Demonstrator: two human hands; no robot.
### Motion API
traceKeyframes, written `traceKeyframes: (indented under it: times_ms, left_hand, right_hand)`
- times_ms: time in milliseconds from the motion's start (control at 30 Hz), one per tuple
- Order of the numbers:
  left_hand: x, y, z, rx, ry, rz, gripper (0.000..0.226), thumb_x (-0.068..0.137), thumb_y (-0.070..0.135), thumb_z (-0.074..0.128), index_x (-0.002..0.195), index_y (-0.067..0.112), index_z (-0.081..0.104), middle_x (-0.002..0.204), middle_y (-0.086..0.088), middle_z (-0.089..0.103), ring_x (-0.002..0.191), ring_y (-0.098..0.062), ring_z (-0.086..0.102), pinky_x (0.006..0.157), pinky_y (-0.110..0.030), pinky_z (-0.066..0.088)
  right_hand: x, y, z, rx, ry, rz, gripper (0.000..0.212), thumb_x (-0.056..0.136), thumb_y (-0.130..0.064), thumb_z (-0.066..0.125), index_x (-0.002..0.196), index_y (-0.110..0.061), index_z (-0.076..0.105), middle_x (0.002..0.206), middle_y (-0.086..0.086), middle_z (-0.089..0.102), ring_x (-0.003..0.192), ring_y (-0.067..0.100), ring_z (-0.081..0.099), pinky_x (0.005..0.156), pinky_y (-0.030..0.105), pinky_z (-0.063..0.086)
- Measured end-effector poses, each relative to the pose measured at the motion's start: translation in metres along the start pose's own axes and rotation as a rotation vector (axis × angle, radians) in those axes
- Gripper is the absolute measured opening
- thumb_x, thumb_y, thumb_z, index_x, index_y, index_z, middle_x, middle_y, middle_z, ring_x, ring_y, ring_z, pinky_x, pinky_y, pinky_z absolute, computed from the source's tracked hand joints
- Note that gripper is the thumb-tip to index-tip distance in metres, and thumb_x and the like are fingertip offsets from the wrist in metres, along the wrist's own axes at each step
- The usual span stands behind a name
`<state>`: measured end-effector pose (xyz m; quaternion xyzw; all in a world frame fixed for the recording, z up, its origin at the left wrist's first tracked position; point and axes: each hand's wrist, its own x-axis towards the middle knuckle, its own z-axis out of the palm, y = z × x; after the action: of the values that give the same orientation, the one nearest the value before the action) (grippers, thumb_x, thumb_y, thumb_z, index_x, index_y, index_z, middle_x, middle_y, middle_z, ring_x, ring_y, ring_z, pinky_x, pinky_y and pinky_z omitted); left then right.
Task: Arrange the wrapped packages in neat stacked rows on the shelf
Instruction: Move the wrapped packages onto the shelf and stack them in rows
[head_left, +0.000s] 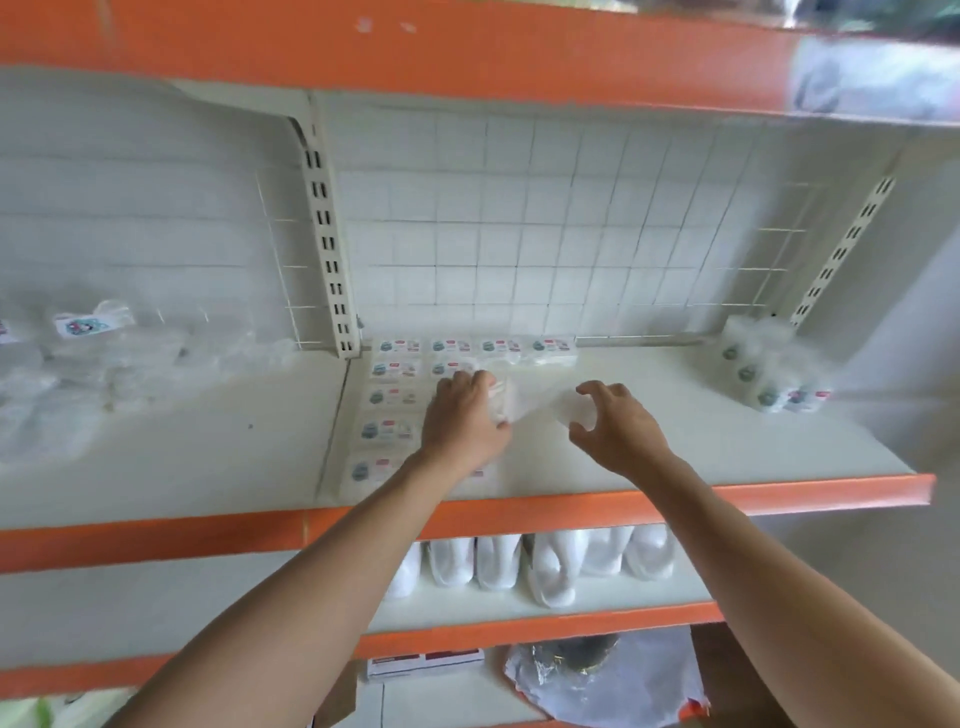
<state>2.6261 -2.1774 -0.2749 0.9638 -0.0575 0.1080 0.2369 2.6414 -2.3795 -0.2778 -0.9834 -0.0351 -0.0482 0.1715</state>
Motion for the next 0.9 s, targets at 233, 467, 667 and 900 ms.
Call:
traceKeyframes:
  times_ms: [233, 467, 667, 900]
  left_hand:
    - [0.008, 0.07, 0.046, 0.013, -0.047, -0.061, 0.048, 0.085, 0.021, 0.06, 0.13, 0.01, 0.046, 0.129, -0.011, 0.047, 0.12, -0.029, 0.04, 0.094, -0.036, 0.04]
    - [0.015, 0.084, 0.057, -0.032, -0.08, -0.059, 0.05, 0.087, 0.007, 0.058, 0.135, 0.01, 0.043, 0.136, -0.008, 0.044, 0.126, -0.027, 0.038, 0.099, -0.027, 0.032]
    - [0.021, 0.075, 0.055, -0.13, -0.11, -0.032, 0.054, 0.086, -0.004, 0.057, 0.135, 0.013, 0.044, 0.14, -0.005, 0.042, 0.129, -0.022, 0.039, 0.094, -0.014, 0.025]
    - [0.027, 0.06, 0.038, -0.354, -0.217, -0.061, 0.056, 0.091, 0.006, 0.06, 0.142, 0.02, 0.039, 0.147, 0.002, 0.037, 0.129, -0.015, 0.042, 0.096, -0.014, 0.028]
  right_hand:
    - [0.011, 0.092, -0.013, -0.007, -0.176, -0.137, 0.053, 0.088, -0.025, 0.059, 0.138, -0.022, 0.043, 0.136, 0.009, 0.046, 0.118, 0.027, 0.051, 0.092, 0.033, 0.043]
    - [0.017, 0.113, -0.007, 0.012, -0.192, -0.245, 0.054, 0.088, -0.033, 0.059, 0.139, -0.024, 0.042, 0.143, 0.001, 0.043, 0.133, 0.023, 0.039, 0.105, 0.045, 0.038]
    - [0.023, 0.092, -0.01, 0.126, -0.077, -0.4, 0.059, 0.091, -0.031, 0.062, 0.144, -0.023, 0.038, 0.146, -0.001, 0.042, 0.13, 0.017, 0.044, 0.102, 0.03, 0.038]
    - [0.035, 0.072, -0.015, 0.34, -0.111, -0.38, 0.062, 0.087, -0.031, 0.069, 0.142, -0.025, 0.04, 0.143, -0.007, 0.047, 0.13, 0.011, 0.044, 0.101, 0.017, 0.031]
